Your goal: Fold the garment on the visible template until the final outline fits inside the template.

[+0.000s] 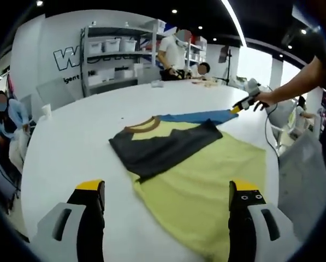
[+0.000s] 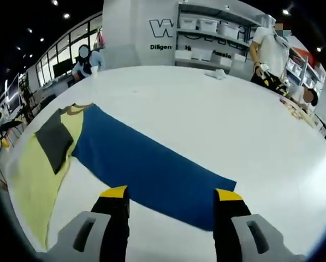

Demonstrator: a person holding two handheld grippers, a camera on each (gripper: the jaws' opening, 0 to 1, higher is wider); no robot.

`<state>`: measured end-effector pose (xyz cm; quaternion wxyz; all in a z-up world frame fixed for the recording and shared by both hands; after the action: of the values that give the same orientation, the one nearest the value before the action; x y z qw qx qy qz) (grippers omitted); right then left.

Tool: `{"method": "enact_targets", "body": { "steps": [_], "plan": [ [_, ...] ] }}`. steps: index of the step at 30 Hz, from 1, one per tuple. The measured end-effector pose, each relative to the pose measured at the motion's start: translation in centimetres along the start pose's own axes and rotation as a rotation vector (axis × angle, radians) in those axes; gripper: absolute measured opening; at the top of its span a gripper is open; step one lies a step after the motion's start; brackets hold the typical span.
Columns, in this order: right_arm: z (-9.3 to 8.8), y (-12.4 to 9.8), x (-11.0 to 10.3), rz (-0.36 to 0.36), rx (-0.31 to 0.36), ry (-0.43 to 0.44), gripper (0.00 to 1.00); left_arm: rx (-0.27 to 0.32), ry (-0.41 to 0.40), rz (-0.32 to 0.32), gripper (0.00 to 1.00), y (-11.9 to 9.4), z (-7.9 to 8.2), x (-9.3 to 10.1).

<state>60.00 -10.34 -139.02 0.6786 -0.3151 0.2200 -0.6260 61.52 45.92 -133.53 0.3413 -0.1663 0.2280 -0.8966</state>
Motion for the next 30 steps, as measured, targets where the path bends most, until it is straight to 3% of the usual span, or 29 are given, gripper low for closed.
{"method": "enact_targets", "body": {
  "steps": [17, 22, 30],
  "plan": [
    [-2.9, 0.0, 3.0, -0.061, -0.046, 0.061, 0.52, -0.016, 0.036, 0.006, 0.98, -0.9, -0.5, 0.2],
    [-3.9, 0.1, 3.4, -0.06, -0.065, 0.112, 0.42, -0.019, 0.036, 0.01, 0.98, -1.0, -0.5, 0.2],
    [-3.9, 0.5, 3.2, -0.054, -0.068, 0.137, 0.35, -0.024, 0.036, 0.019, 0.97, -1.0, -0.6, -0.2]
  ]
}}
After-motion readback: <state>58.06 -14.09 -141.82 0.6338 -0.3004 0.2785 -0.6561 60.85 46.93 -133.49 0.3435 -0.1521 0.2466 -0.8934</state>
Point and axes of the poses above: the point that each gripper's makers call its tool centre point, and the gripper's own axes: y roughly forward along the fingers, x roughly to its right, z roughly out of its top, the point moved 3 cm from there along -y, roughly backward along the fingers, and after that the axes turned 6 degrees about -y, right-handed, at the moved point
